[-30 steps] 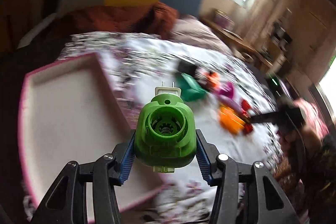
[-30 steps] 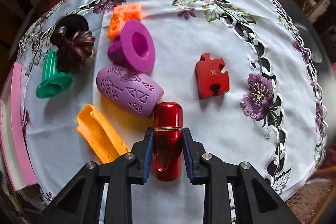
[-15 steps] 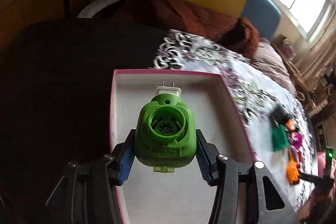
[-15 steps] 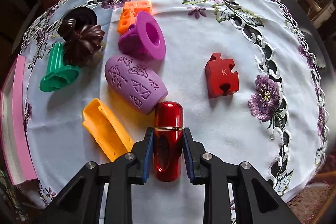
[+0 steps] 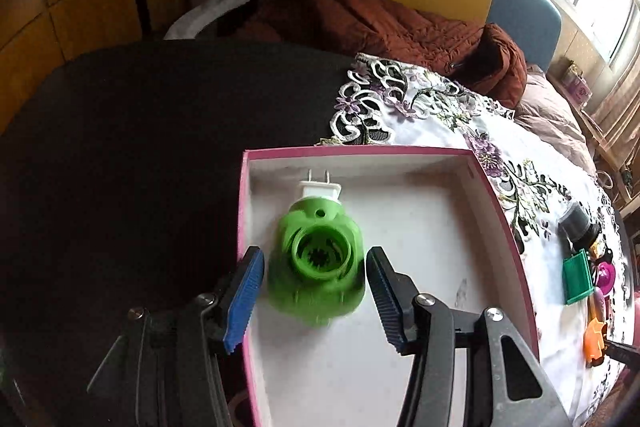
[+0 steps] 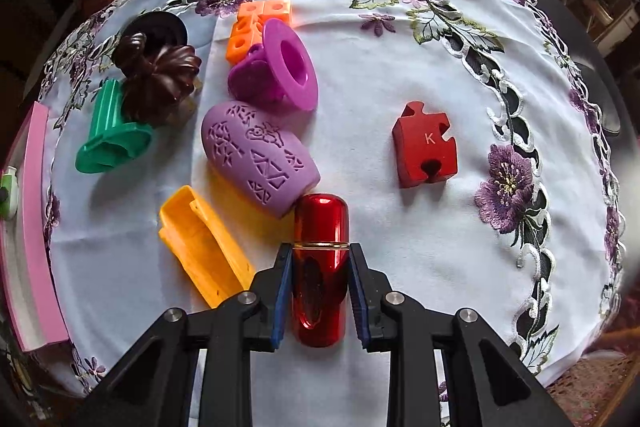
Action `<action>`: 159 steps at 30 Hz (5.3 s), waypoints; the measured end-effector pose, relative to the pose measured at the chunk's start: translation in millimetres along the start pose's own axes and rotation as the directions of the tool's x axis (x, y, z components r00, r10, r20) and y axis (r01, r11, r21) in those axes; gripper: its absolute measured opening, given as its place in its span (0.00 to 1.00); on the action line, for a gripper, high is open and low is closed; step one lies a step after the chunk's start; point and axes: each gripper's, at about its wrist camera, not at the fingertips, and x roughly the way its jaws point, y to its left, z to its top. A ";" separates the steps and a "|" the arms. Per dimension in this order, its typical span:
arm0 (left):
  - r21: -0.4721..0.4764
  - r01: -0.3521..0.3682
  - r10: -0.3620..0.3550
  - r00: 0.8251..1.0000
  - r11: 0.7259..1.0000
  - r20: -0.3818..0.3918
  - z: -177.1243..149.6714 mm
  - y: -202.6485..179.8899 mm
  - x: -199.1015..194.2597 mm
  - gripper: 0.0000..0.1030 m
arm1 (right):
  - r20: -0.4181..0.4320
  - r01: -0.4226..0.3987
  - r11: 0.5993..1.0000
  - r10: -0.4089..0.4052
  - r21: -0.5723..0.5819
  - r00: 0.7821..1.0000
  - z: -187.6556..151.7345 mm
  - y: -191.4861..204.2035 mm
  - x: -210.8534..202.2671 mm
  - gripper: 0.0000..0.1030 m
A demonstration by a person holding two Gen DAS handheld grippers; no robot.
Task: Organize rigid objects
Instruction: 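Carry the green toy into the tray with the left tool while the right tool grasps the red cylinder, then open the left tool to release the green toy in the tray, then carry the red cylinder into the tray with the right tool and release it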
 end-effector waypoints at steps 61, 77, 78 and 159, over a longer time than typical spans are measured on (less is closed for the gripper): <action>0.019 0.036 -0.038 0.988 0.999 0.150 -127.2 -26.9 -125.2 0.52 | 0.157 0.080 0.996 -0.072 -0.046 0.985 -28.1 26.1 -31.4 0.25; 0.015 0.029 -0.031 0.990 0.999 0.138 -129.8 -24.2 -122.0 0.52 | 0.259 -0.157 0.938 0.242 -0.309 0.935 -47.0 117.3 -74.4 0.25; 0.015 0.027 -0.029 0.990 1.000 0.137 -130.1 -23.4 -121.9 0.52 | 0.254 -0.165 0.932 0.253 -0.323 0.934 -47.6 123.9 -73.8 0.25; -0.015 -0.040 0.042 0.986 0.999 0.163 -141.5 8.4 -139.9 0.52 | 0.289 -0.161 0.788 0.397 -0.594 0.871 -30.8 331.2 -54.8 0.55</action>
